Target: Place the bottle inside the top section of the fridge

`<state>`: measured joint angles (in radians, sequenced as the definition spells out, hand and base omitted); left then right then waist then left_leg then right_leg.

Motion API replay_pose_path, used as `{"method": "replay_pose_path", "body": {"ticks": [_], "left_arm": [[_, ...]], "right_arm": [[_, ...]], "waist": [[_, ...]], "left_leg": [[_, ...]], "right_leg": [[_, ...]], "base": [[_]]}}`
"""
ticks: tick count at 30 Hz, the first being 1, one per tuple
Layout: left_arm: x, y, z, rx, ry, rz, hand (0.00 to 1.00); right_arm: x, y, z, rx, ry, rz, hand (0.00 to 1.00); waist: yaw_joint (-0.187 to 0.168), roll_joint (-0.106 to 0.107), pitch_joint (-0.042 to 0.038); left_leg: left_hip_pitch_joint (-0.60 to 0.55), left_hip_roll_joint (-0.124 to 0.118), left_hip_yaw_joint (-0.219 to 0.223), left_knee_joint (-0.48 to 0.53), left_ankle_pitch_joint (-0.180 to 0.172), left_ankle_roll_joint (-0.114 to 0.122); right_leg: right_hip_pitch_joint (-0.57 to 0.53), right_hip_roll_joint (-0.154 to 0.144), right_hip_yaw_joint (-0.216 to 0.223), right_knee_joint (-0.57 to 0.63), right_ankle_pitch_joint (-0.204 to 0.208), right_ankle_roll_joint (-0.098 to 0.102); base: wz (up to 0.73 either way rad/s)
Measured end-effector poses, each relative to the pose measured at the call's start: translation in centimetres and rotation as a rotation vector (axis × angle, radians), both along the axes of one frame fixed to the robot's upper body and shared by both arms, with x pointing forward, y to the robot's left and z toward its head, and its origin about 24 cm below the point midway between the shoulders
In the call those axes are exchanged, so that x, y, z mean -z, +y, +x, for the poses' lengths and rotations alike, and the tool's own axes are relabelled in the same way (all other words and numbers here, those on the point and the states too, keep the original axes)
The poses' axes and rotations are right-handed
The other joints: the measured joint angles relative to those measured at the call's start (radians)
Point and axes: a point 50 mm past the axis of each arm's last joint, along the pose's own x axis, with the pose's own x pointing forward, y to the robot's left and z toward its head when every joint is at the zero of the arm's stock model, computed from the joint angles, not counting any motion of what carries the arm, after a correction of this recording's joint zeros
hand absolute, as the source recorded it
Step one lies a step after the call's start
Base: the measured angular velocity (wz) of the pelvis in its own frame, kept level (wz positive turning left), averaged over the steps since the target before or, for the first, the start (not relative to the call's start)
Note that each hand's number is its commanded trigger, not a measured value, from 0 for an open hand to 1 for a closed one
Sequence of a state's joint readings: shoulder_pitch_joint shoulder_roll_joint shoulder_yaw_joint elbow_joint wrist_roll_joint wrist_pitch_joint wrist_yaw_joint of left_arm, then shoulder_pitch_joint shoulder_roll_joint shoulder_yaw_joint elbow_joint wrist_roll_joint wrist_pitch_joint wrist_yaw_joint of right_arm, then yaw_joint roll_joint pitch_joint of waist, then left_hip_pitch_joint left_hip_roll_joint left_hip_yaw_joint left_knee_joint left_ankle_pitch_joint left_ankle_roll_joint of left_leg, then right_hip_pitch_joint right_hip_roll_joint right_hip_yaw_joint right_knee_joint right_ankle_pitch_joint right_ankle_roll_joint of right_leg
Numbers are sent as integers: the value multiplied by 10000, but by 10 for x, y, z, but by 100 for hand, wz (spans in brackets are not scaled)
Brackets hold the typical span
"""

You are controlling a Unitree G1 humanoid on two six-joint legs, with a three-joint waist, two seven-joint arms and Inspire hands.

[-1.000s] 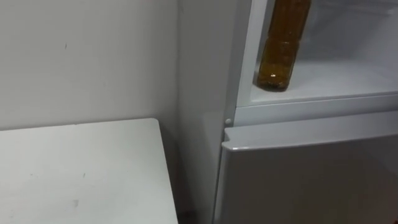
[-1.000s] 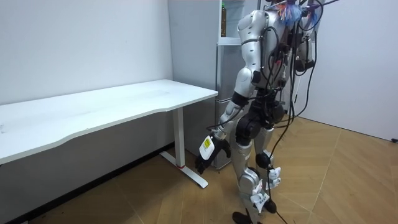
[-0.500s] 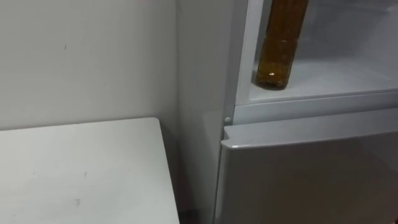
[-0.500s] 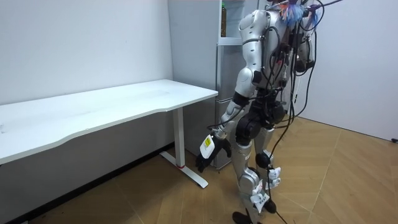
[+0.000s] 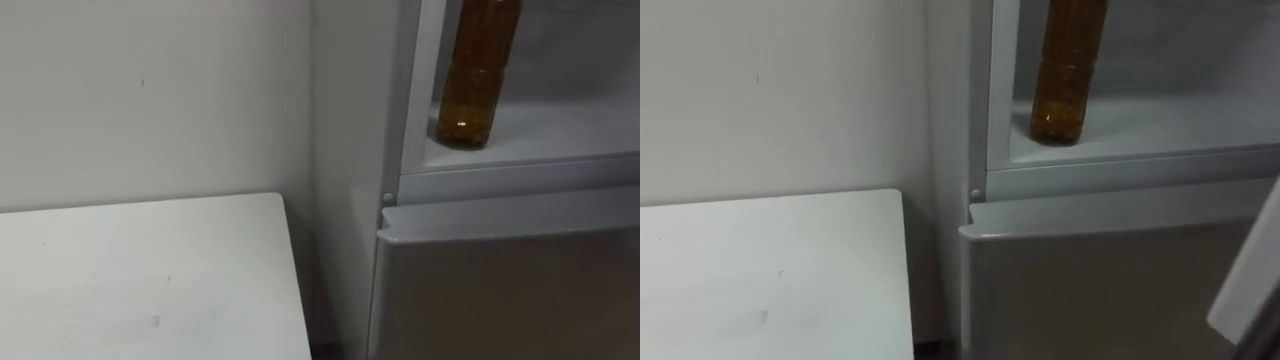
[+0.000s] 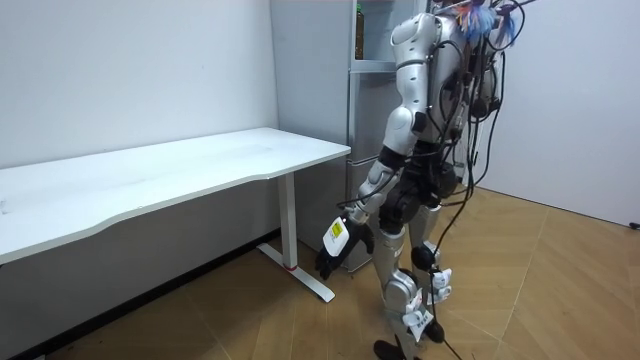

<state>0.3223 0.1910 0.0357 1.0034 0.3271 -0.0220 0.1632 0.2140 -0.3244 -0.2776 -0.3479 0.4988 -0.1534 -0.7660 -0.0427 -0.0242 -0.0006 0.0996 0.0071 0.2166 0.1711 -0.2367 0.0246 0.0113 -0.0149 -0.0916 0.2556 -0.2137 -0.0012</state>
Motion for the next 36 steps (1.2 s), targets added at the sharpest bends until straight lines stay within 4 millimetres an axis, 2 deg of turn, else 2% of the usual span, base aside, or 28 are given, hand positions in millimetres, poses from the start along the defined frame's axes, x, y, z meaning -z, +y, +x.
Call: {"method": "replay_pose_path", "body": {"ticks": [5, 10, 14, 20, 27, 29, 31, 36], "left_arm": [[1, 0, 2, 67, 28, 6, 0], [1, -2, 4, 86, 54, -12, 0], [1, -2, 6, 136, 8, -30, 0], [2, -3, 5, 226, 161, -36, 0], [3, -5, 5, 335, 230, -62, 0], [3, -6, 5, 450, 244, -73, 0], [3, -8, 7, 539, 234, -103, 0], [4, -8, 6, 544, 252, -146, 0]], "right_arm": [[-2, 7, 5, -257, 94, -658, 0], [-1, 15, 11, -774, 79, -613, 0], [0, 17, 12, -1068, 107, -663, 0], [2, 21, 13, -1248, 143, -588, 0], [2, 29, 18, -1959, 99, -695, 0], [2, 31, 20, -2142, 46, -714, 0], [1, 34, 23, -2323, -15, -738, 0], [1, 35, 23, -2541, 1, -833, 0]], "waist": [[245, 11, 67], [272, -125, 150], [232, -156, 131], [226, -196, 50], [218, -76, -26], [223, -19, -23], [228, 59, 17], [221, 75, 55]], "left_leg": [[-2, 13, -10, 7, 0, -1], [-20, 15, -28, 6, 1, -2], [-12, 11, -26, 6, 1, -2], [-8, 24, -25, 9, 1, -2], [-27, 68, -287, 9, 0, -5], [-28, 83, -288, 20, 3, -12], [-50, 129, -291, 123, 3, -13], [-213, 110, -285, 284, 0, -18]], "right_leg": [[-18, -1, -14, -2, -1, -1], [-18, 1, -28, -43, -1, -2], [39, 2, -28, -148, 9, -10], [60, 1, -116, -186, 25, -25], [97, -2, -460, -187, 78, -82], [97, 3, -474, -184, 108, -92], [93, 1, -476, -183, 152, -92], [68, -1, -499, -225, 158, -97]], "base": [[0], [0], [0], [0], [0], [2], [0], [3]]}}
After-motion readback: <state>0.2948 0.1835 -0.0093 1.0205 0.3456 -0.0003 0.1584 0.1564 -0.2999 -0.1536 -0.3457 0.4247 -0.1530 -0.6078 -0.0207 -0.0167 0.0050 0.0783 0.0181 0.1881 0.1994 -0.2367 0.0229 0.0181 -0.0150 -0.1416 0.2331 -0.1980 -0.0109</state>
